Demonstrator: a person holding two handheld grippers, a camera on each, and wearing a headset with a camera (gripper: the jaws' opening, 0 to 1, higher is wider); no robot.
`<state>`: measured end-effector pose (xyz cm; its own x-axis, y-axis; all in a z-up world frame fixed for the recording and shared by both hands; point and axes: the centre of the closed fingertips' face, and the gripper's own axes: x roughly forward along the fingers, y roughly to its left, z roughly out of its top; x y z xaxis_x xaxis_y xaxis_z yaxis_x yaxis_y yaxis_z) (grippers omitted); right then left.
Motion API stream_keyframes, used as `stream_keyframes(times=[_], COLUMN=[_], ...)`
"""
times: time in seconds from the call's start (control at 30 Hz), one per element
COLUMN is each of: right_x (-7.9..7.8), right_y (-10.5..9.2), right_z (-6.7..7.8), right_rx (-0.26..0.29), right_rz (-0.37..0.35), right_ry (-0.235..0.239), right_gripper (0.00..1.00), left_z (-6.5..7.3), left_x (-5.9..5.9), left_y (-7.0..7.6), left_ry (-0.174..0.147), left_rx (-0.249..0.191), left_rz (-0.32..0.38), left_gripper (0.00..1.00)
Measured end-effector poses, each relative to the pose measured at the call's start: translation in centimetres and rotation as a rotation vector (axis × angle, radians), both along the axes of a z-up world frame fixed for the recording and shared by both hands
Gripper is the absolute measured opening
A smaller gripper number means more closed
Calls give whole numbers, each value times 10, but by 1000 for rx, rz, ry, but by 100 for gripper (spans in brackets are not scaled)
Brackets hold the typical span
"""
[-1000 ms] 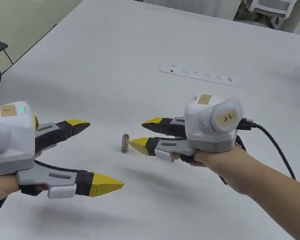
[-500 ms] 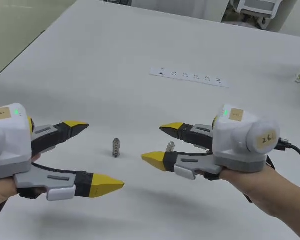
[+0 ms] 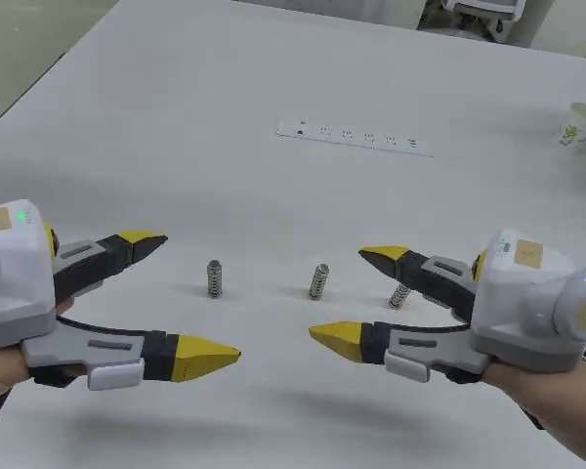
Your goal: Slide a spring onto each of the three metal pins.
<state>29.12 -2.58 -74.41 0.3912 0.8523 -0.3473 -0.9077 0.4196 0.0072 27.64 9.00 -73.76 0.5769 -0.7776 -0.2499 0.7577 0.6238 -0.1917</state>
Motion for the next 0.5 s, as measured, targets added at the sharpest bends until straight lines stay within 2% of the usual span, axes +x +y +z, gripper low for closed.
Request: stream_keyframes(times=[0.17,0.3,0.5], right_x=[-4,-7,-6], right_y=[-21,-32,-51], right_z=[-5,-8,-9], right_rx=[-1,-14,9], right_rz=[-35,-50,-114], right_ry=[21,23,41], right_gripper=[72,77,81], left_z=[-2,-5,-1], left_x=[-1,-2,-3], left_y=[0,3,7], left_ry=[4,9,7], left_rx=[3,27,26], left_rz=[-2,-7,-3], left_gripper=[98,98,98])
